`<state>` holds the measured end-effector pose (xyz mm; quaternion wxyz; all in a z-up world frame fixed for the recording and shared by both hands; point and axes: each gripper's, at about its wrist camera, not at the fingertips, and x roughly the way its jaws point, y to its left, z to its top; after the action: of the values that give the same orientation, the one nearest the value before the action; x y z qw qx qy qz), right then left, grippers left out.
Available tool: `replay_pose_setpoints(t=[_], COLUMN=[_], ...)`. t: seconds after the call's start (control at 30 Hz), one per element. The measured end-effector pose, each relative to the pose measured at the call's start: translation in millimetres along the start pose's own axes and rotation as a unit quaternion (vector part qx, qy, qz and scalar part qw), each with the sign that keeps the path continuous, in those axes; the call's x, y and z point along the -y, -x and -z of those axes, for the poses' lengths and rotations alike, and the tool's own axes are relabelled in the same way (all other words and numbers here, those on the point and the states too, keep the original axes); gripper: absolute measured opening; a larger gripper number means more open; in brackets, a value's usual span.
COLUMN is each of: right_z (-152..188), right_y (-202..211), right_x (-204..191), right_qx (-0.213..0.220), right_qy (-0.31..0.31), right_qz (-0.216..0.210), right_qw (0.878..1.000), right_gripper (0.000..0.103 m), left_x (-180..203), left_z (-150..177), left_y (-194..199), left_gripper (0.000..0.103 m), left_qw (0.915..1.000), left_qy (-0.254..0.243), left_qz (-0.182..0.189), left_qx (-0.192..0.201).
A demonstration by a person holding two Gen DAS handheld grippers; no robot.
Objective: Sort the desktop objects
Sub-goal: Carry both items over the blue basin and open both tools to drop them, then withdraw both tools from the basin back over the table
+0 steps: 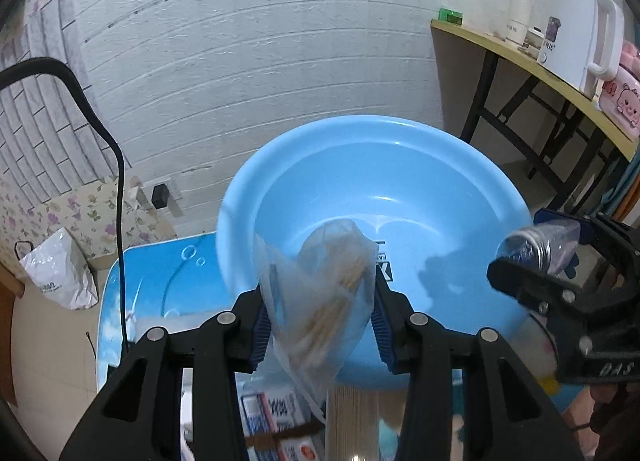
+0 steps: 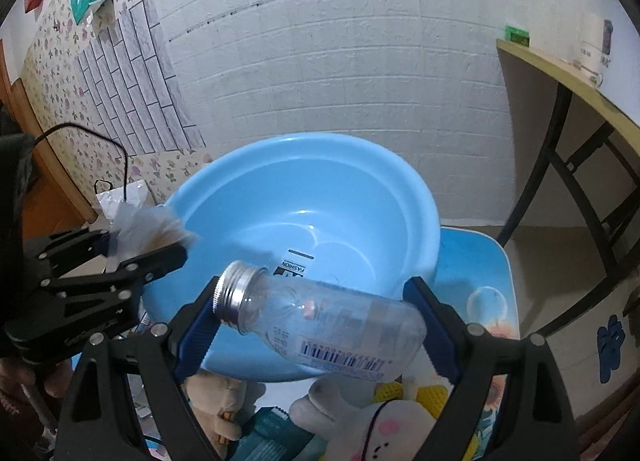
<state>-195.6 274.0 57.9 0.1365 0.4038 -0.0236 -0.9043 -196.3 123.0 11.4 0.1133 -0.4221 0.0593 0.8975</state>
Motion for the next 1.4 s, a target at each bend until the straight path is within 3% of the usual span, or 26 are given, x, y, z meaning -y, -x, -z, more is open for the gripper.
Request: replay_pose_setpoints(t=[0.23,0.5,0.6,0.7,0.9,1.4], right_z=[-4.4,-10.5,-8.8,-5.3,0.7,30.1], right_y=[-5.8,-15.5,-19.6,-16.2,-1.0,29.6], right_x=[0.3,-8.1,-6.9,-4.1,-7.9,-16.2], right_qx=[0.007,0.006,-0.004,-0.002,0.015,0.017], right_qy=[-0.003,-0.018,-0.035,-0.043,-0.034,-0.04], right_qz=[0.004,-0.01,-0.022,-0.025,-0.01,0.006], right_qw=[1.0,1.0,0.999,0.999,0.999,0.999], right_gripper=[0.089,0.089,0.09,0.09,0.099,0.099], left_x=[2.0,2.7,1.6,-1.9,-13.6,-54.5], left_z=[1.5,3.7,6.2,9.9,20.7,66.5], left_y=[-10.7,1.8,9.5,16.9,26.6,51.2], left_gripper=[0.058,0.081,0.083,0.092,0.094,0.095], left_qw=[0.9999,0.9998,0.9997,0.9996,0.9998,0.9981], left_qy=[-0.006,-0.017,-0.021,-0.018,-0.004,0.059], left_qz=[0.006,0.006,0.007,0.01,0.002,-0.01], left_qx=[-0.013,0.005,0.013,0.019,0.022,0.017])
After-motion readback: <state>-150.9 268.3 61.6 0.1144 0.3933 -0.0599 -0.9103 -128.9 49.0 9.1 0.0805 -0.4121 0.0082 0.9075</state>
